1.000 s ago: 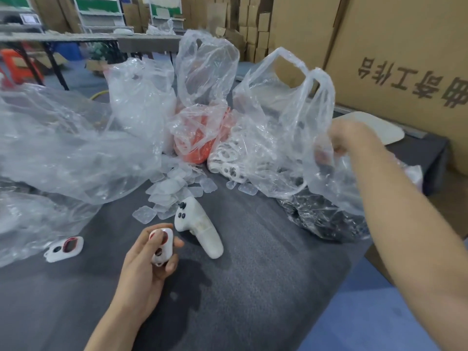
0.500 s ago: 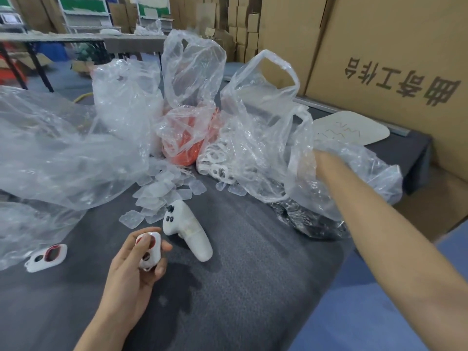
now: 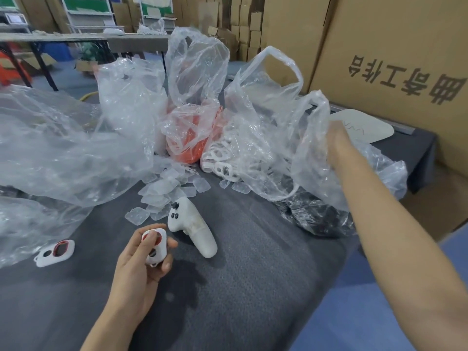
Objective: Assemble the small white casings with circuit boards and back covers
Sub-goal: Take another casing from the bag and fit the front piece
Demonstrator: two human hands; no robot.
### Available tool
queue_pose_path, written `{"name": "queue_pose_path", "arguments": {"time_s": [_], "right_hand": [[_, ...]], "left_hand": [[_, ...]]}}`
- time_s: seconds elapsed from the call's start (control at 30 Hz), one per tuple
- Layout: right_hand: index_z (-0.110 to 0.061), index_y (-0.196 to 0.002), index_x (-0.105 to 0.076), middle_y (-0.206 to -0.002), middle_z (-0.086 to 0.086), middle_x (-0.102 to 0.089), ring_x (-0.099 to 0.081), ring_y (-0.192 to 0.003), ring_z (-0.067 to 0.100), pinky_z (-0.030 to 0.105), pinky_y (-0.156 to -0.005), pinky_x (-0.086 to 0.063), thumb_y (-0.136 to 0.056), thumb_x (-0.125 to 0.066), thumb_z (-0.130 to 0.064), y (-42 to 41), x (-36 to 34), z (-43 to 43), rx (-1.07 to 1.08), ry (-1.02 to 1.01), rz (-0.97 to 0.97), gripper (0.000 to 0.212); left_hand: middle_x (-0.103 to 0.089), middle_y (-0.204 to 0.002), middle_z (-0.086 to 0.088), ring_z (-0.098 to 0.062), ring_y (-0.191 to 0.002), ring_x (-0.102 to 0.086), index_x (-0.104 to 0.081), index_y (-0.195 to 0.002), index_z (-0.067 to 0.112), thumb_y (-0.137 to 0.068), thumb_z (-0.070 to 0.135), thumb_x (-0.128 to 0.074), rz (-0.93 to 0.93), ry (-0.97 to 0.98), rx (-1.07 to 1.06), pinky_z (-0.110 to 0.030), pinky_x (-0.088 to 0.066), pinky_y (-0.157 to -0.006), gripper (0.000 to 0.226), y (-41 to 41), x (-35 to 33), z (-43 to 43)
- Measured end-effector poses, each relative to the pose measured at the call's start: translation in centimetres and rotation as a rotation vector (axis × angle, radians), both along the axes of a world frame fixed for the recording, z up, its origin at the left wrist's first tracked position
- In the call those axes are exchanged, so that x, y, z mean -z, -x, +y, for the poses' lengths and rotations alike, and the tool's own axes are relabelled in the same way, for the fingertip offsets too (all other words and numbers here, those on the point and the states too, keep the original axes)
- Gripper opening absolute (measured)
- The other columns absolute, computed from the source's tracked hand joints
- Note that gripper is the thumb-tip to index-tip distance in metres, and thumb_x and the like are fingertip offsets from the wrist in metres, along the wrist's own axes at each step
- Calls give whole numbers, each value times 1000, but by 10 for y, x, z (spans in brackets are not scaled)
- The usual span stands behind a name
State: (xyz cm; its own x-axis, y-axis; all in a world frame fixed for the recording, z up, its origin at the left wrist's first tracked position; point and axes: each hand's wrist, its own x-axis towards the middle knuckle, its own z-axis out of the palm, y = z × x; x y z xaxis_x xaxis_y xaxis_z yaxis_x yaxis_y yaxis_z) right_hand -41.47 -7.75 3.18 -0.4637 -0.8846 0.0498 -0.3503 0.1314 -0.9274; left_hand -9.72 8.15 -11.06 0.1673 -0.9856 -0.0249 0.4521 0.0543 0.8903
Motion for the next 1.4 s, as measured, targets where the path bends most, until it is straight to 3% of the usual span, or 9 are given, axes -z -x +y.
{"name": "queue_pose_path", "arguments": {"time_s": [0.1, 0.17, 0.3, 0.43, 0.6, 0.83, 1.03, 1.17, 1.4], "right_hand": [[-6, -70, -63, -62, -3, -54, -48, -54, 11, 16, -44, -43, -89, -58, -4, -3, -23, 15, 153, 312, -118, 20], [-5, -75, -68, -58, -1, -59, -50, -47, 10, 20, -47, -45, -87, -62, -10, -15, -40, 33, 182, 610, -234, 15], [-10, -76, -69, -61, 2, -68, -57, -50, 14, 23, -45, -43, -88, -60, -15, -66, -50, 78, -128, 869, -309, 16], [-18, -79, -72, -63, 6, -70, -59, -49, 16, 23, -44, -45, -91, -60, -9, -151, 20, 116, -658, 451, -339, 19], [-12, -88, -71, -62, 7, -70, -59, -49, 16, 22, -45, -46, -92, -58, -3, -196, 85, 118, -792, 170, -435, 17], [-11, -91, -75, -82, 12, -73, -65, -68, 16, 20, -62, -53, -79, -69, -9, -198, 105, 114, -907, 70, -613, 14], [-21, -100, -72, -74, 2, -74, -70, -66, 11, 15, -71, -53, -88, -58, 4, -201, 107, 119, -930, 146, -383, 30], [-25, -101, -70, -76, 0, -75, -72, -69, 13, 14, -71, -53, -91, -54, 4, -201, 108, 119, -922, 135, -421, 35], [-21, -100, -72, -89, 0, -73, -73, -75, 18, 20, -71, -56, -90, -53, 9, -199, 108, 120, -925, 147, -456, 36]], "left_hand": [[-63, -70, -12, -14, -42, -42, -70, -82, 19, -81, 23, -57, -4, -7, -2, -15, -39, -44, 14, 1, 0, 0], [-63, -71, -11, -14, -43, -42, -70, -83, 19, -82, 23, -56, -10, -7, 9, -15, -39, -44, 15, 1, -2, -1], [-60, -70, -12, -15, -46, -41, -69, -85, 17, -92, 7, -45, -30, -6, 33, -20, -38, -43, 27, 4, -4, 1], [-57, -65, -10, -14, -46, -41, -60, -91, 11, -92, 2, -38, -20, -13, -57, -19, -32, -42, 24, 7, -8, 7], [-52, -60, -13, -17, -43, -42, -45, -80, 11, -68, 16, -41, 147, -18, -162, -20, -29, -37, 14, -4, -10, 20], [-58, -65, -13, -19, -44, -43, -55, -66, 19, -65, 22, -51, 79, -85, -127, -22, -34, -42, 5, -8, -11, 17], [-62, -66, -10, -19, -46, -52, -56, -86, 11, -78, 20, -44, 62, -32, -119, -23, -42, -45, 17, -9, -5, 16], [-64, -70, -8, -19, -49, -55, -61, -98, 10, -83, 17, -45, 88, -10, -121, -24, -46, -46, 23, -10, -5, 15], [-64, -74, -13, -22, -52, -58, -71, -96, 16, -75, 16, -49, 106, -16, -115, -26, -51, -50, 30, -9, -8, 16]]}}
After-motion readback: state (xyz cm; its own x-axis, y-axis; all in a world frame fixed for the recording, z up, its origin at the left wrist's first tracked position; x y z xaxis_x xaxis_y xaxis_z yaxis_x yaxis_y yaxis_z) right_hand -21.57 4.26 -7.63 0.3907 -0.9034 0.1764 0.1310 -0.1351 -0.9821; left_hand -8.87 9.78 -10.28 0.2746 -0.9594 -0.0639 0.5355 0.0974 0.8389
